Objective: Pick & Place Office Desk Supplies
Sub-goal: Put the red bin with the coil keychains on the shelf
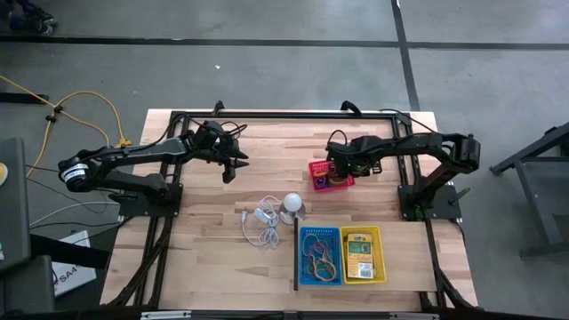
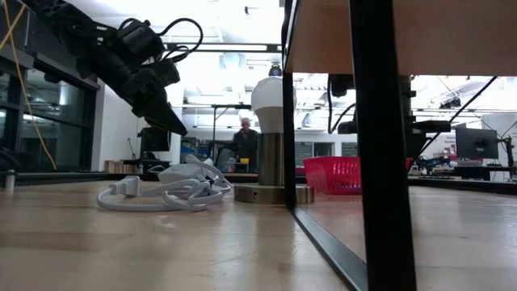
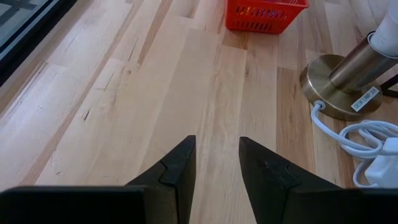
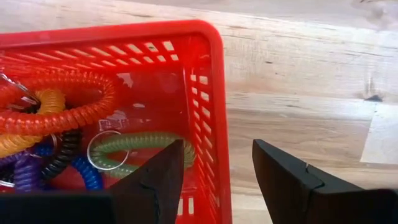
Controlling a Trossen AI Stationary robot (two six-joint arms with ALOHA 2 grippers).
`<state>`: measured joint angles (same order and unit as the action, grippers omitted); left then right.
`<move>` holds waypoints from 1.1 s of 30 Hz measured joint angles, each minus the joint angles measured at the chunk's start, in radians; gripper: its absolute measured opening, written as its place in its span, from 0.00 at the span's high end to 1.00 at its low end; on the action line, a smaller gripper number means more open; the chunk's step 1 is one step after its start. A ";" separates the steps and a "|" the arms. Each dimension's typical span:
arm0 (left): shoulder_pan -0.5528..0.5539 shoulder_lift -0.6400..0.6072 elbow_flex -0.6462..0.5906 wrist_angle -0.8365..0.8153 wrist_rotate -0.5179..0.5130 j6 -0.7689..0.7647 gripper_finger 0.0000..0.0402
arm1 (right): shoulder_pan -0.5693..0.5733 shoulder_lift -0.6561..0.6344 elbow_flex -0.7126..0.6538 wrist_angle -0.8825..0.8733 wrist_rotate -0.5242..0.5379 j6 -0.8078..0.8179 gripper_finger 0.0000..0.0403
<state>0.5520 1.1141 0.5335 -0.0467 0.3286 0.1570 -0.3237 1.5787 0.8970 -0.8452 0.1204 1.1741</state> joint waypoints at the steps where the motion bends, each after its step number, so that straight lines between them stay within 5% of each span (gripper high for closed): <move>1: 0.000 0.000 0.000 0.000 0.000 0.000 0.71 | 0.000 0.000 0.000 0.000 0.000 -0.004 0.56; 11: 0.000 0.000 0.000 0.003 0.000 0.000 0.71 | -0.007 0.074 0.001 0.036 -0.033 -0.030 0.56; 33: 0.000 0.000 0.000 0.004 0.000 0.000 0.71 | -0.010 0.014 0.001 0.034 -0.029 -0.048 0.60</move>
<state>0.5518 1.1141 0.5335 -0.0431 0.3286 0.1572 -0.3340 1.5932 0.8978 -0.8113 0.0918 1.1263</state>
